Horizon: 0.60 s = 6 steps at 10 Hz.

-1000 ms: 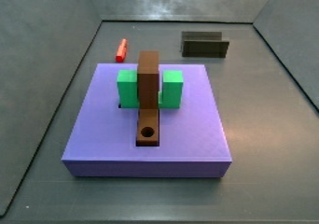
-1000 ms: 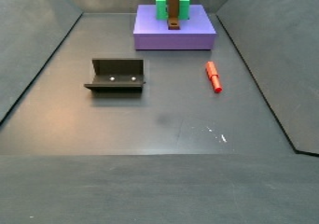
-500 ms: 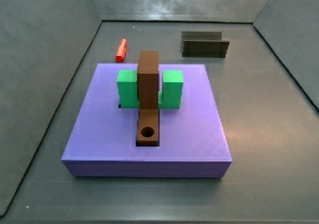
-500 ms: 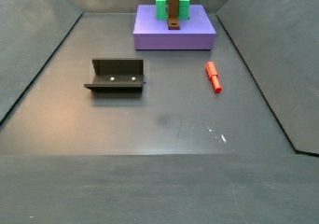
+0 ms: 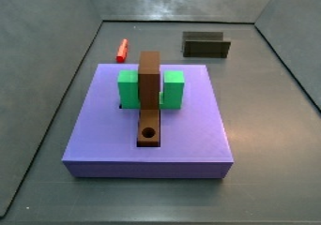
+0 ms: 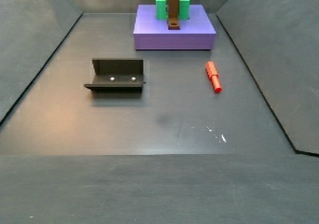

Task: Pick up the blue object. Move up. Place the blue object on the fixture. Regrasp the blue object. Move to above the board. Insert the blue object.
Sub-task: Insert the blue object.

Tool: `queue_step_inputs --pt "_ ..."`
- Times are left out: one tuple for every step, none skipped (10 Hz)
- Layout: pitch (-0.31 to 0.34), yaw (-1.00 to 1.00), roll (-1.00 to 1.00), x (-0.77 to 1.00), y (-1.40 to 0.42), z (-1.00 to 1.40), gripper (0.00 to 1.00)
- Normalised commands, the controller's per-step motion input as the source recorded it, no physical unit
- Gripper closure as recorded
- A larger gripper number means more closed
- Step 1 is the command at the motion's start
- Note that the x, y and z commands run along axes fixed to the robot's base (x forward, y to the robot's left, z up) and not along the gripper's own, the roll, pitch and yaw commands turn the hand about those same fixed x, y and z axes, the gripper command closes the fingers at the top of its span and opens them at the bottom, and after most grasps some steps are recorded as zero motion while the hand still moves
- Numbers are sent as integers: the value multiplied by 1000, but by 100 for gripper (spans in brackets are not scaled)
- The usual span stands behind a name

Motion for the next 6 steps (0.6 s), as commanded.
queue_step_inputs --pt "20 29 -320 -26 -360 -220 100" --pt "9 31 -273 -31 -346 -191 100" --pt "0 46 -246 -40 -346 -180 100" --pt "0 37 -254 -31 -340 -174 100" --pt "0 29 -251 -11 -323 -177 100" --pt "0 26 -244 0 -326 -180 100"
